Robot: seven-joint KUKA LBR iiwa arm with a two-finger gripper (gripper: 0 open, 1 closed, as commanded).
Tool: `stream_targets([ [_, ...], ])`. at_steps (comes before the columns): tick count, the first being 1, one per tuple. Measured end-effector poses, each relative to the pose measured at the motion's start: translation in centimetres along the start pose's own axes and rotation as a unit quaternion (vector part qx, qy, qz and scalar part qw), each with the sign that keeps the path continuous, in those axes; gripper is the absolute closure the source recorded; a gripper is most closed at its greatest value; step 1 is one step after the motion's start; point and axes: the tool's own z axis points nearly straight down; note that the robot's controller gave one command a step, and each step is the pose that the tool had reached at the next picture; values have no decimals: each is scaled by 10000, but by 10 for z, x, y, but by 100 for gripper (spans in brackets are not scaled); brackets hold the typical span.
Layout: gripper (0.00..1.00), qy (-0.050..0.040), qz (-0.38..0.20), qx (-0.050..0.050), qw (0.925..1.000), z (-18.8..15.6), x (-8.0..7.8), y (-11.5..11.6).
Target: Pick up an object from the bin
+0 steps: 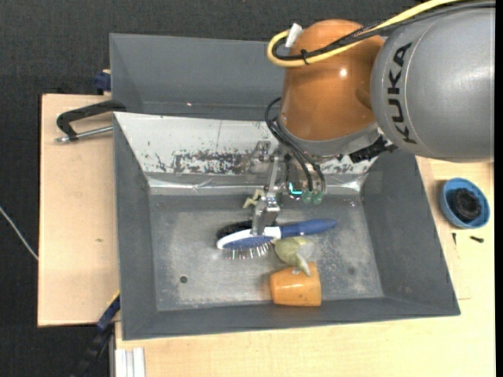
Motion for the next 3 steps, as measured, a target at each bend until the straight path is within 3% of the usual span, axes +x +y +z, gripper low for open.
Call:
stream_targets([
  [1, 0, -37, -103, 0, 9999, 132, 28, -63],
  [2, 100, -52, -124, -4, 9999, 129, 27, -61],
  [3, 100, -89, -1499, 7, 9887, -33, 6, -49],
])
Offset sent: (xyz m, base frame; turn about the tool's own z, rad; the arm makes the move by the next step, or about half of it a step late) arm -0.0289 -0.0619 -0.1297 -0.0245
